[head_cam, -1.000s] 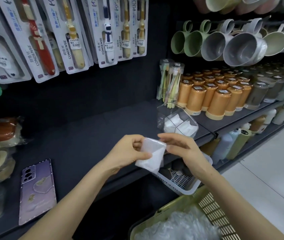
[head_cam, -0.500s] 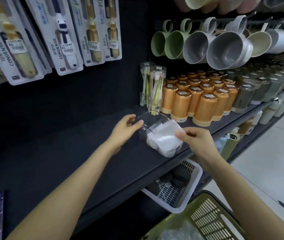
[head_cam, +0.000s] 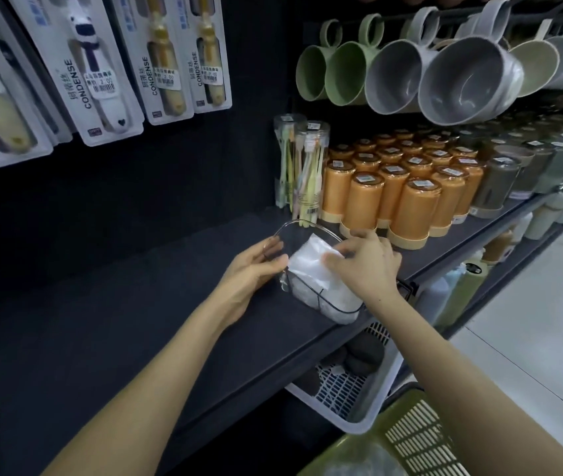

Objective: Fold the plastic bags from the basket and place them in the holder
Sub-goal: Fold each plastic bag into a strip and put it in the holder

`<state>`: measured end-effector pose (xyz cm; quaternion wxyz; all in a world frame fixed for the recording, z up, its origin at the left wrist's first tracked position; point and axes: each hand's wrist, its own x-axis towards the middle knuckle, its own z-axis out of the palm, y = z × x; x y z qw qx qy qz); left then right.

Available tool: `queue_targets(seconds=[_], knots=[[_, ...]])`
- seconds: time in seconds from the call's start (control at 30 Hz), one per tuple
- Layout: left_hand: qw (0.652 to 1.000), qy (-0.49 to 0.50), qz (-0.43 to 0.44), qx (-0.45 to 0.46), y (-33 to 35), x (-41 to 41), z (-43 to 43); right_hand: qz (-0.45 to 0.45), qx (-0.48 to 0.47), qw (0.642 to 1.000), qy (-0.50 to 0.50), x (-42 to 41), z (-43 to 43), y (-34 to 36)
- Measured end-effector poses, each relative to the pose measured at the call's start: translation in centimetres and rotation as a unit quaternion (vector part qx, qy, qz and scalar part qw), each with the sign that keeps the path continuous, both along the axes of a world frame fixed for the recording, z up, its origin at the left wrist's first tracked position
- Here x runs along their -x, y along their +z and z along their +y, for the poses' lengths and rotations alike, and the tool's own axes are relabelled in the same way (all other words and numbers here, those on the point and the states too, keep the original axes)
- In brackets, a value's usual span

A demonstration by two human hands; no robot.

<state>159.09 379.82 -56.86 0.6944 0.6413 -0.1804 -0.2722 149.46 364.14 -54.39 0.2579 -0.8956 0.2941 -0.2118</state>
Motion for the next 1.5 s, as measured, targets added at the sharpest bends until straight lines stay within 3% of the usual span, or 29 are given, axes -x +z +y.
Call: queue_targets(seconds=[0.1, 0.2, 0.33, 0.5, 0.67, 0.93, 1.23, 1.37, 1.5], knots=[[0.999, 0.028, -0.011, 0.028, -0.2, 1.9, 1.4, 0.003, 0.028, 1.000, -0.013, 0.2, 1.0, -0.7], [0.996, 0.055, -0.032, 0.055, -0.6, 4.2, 2.9, 0.016, 0.117, 0.992, -0.041, 1.0, 2.5, -1.8], [0.991, 0.096, -0.062, 0.064, -1.0, 7.3, 5.1, -0.054, 0.198, 0.978, -0.045, 2.0, 4.9, -2.6], [0.984, 0.126, -0.095, 0.079, -0.9, 10.2, 7.8, -0.105, 0.248, 0.963, 0.000, 3.6, 7.5, -2.9], [0.982, 0.126, -0.121, 0.075, -0.8, 11.5, 9.6, -0.155, 0.356, 0.919, 0.062, 5.1, 8.7, -2.5], [0.981, 0.104, -0.153, 0.059, -0.3, 11.6, 10.0, -0.040, 0.312, 0.940, 0.132, 6.2, 7.5, -1.9], [0.979, 0.086, -0.182, 0.030, 0.0, 11.5, 8.9, 0.030, 0.322, 0.945, 0.046, 5.3, 8.0, -1.9], [0.980, 0.082, -0.182, 0.012, 0.2, 11.5, 8.3, 0.016, 0.306, 0.951, 0.049, 6.2, 7.2, -1.9], [0.981, 0.083, -0.173, 0.010, 0.2, 11.5, 8.0, -0.075, 0.298, 0.951, 0.035, 7.9, 6.2, -1.2]])
